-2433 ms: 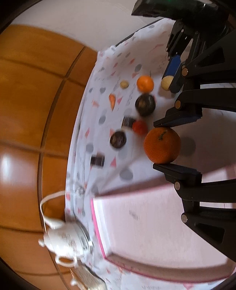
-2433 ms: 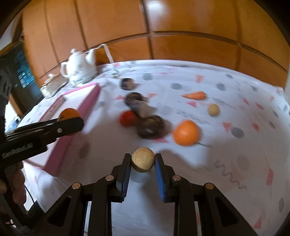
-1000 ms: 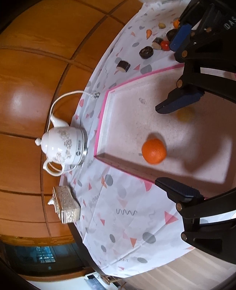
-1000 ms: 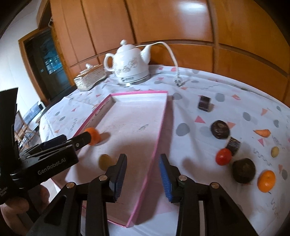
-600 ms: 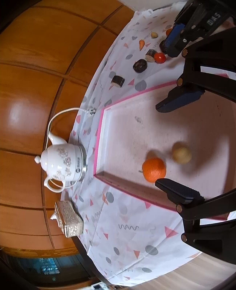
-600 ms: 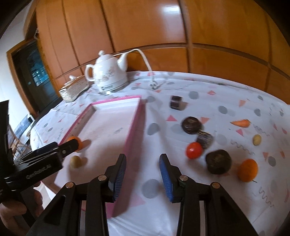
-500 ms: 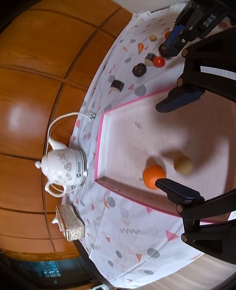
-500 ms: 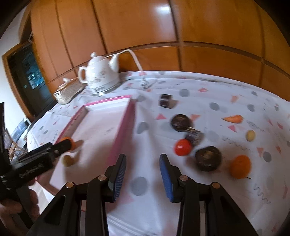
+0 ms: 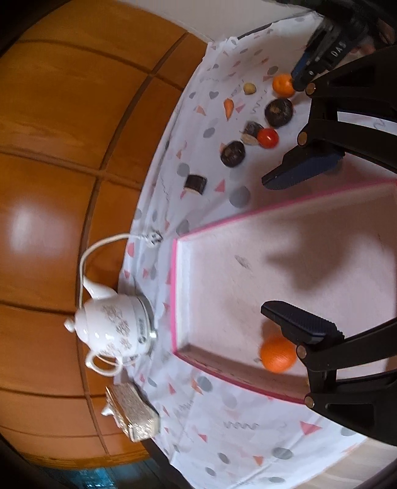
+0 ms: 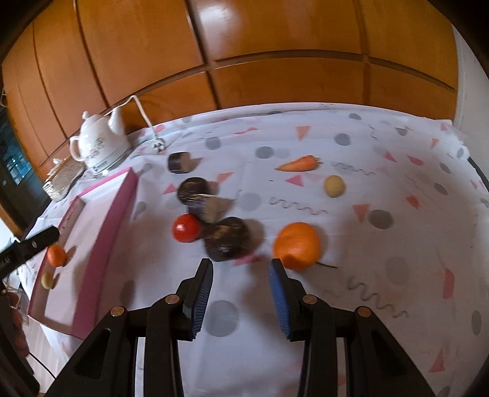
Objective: Organize fruits
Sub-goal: 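Move both tools back toward the remaining produce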
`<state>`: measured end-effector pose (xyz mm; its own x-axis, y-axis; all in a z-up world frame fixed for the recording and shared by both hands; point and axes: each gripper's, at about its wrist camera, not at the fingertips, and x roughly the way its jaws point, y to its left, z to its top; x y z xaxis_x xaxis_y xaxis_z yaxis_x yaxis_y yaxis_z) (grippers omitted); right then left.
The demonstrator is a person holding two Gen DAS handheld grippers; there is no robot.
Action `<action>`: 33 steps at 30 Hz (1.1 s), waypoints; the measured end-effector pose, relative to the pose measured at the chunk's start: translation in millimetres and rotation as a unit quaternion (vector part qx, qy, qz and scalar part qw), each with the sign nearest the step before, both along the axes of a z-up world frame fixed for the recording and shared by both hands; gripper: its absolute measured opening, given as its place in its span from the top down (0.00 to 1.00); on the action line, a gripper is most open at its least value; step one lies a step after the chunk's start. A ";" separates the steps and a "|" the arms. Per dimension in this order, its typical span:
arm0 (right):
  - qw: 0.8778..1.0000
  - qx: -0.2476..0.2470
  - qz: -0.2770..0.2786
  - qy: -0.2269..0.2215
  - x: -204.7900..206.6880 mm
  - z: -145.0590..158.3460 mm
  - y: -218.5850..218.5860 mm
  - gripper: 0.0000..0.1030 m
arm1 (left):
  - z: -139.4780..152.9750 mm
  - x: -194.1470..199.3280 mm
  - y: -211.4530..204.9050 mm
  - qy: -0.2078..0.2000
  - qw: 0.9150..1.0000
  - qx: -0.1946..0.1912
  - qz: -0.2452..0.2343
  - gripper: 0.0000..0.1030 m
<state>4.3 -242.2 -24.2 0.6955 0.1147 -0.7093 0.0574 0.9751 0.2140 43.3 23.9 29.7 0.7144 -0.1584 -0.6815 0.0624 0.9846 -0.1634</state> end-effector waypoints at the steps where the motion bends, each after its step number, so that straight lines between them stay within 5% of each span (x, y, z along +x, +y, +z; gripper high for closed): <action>1: 1.000 0.001 -0.004 0.000 -1.1 -0.5 -2.5 0.63 | 2.1 3.6 -3.5 0.000 1.000 0.003 -0.004 0.27; 33: 0.998 0.014 -0.061 0.010 25.0 -5.0 -60.8 0.63 | -24.8 173.6 -110.0 0.051 0.996 0.026 -0.075 0.28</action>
<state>29.3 -303.0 -29.2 0.6916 0.0501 -0.7205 0.1794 0.9544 0.2386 216.9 -86.1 4.9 0.6127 -0.2205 -0.7590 0.1944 0.9728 -0.1257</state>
